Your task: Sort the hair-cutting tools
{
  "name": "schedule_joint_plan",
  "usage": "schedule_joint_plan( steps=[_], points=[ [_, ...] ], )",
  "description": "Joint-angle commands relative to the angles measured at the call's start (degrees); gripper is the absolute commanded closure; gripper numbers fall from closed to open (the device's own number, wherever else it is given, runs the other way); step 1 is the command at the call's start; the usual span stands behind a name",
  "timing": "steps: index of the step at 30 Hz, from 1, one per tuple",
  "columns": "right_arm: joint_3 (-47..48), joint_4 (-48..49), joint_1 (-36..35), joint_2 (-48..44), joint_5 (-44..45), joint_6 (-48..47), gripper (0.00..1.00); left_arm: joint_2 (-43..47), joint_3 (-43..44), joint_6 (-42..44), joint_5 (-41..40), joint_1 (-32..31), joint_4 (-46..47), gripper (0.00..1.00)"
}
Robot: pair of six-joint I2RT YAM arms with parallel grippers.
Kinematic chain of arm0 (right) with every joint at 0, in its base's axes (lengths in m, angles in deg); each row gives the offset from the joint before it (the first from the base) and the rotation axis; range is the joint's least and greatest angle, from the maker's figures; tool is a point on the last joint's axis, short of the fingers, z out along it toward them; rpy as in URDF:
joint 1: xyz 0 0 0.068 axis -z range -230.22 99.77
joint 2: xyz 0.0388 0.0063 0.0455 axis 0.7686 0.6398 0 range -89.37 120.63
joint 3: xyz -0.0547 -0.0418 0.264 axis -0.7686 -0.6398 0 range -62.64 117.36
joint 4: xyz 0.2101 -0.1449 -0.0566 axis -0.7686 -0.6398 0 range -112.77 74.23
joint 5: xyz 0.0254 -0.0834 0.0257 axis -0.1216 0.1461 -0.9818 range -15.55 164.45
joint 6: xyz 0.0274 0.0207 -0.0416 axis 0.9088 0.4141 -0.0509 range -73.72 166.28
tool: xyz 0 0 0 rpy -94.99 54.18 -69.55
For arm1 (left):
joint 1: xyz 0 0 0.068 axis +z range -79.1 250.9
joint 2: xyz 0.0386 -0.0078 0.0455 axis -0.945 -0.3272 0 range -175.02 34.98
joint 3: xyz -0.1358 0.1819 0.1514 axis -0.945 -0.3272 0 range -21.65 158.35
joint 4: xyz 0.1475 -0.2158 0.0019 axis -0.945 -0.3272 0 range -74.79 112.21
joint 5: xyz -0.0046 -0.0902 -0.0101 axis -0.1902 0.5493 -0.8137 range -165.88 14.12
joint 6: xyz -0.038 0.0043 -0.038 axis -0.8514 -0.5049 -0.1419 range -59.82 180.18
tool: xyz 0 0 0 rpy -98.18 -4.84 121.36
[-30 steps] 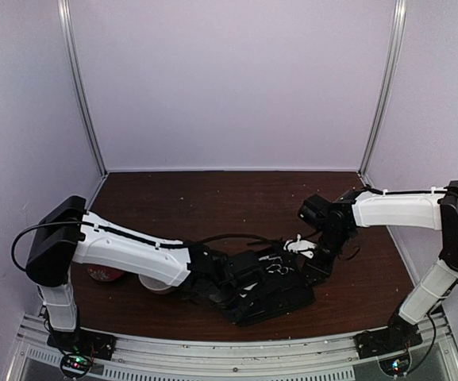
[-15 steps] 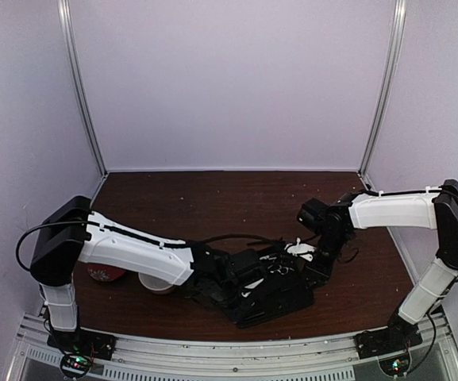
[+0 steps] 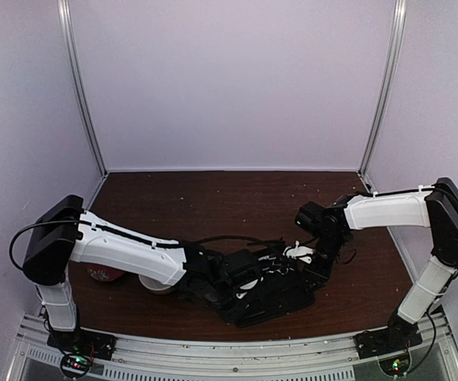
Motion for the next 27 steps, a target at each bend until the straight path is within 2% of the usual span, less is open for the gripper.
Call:
schedule_joint_plan(
  steps=[1, 9, 14, 22, 27],
  points=[
    [-0.37, 0.66, 0.31, 0.34, 1.35, -0.05, 0.56, -1.81, 2.16, 4.18, 1.68, 0.39, 1.16, 1.00],
    [-0.21, 0.68, 0.31, 0.25, 1.08, -0.07, 0.56, -1.79, 1.61, 5.61, 2.71, 0.33, 0.94, 1.00],
    [-0.57, 0.94, 0.31, -0.12, 1.52, -0.12, 0.56, 0.82, -3.24, 5.89, 1.99, 0.06, 1.57, 1.00],
    [0.27, 0.95, 0.31, 0.33, 2.33, -0.02, 0.56, -0.77, -0.52, 3.06, -4.76, 0.62, -0.01, 1.00],
    [0.31, 1.21, 0.31, -0.37, 3.43, 0.09, 0.56, -0.95, 0.74, 7.75, -3.77, 1.09, -0.25, 1.00]
  ],
)
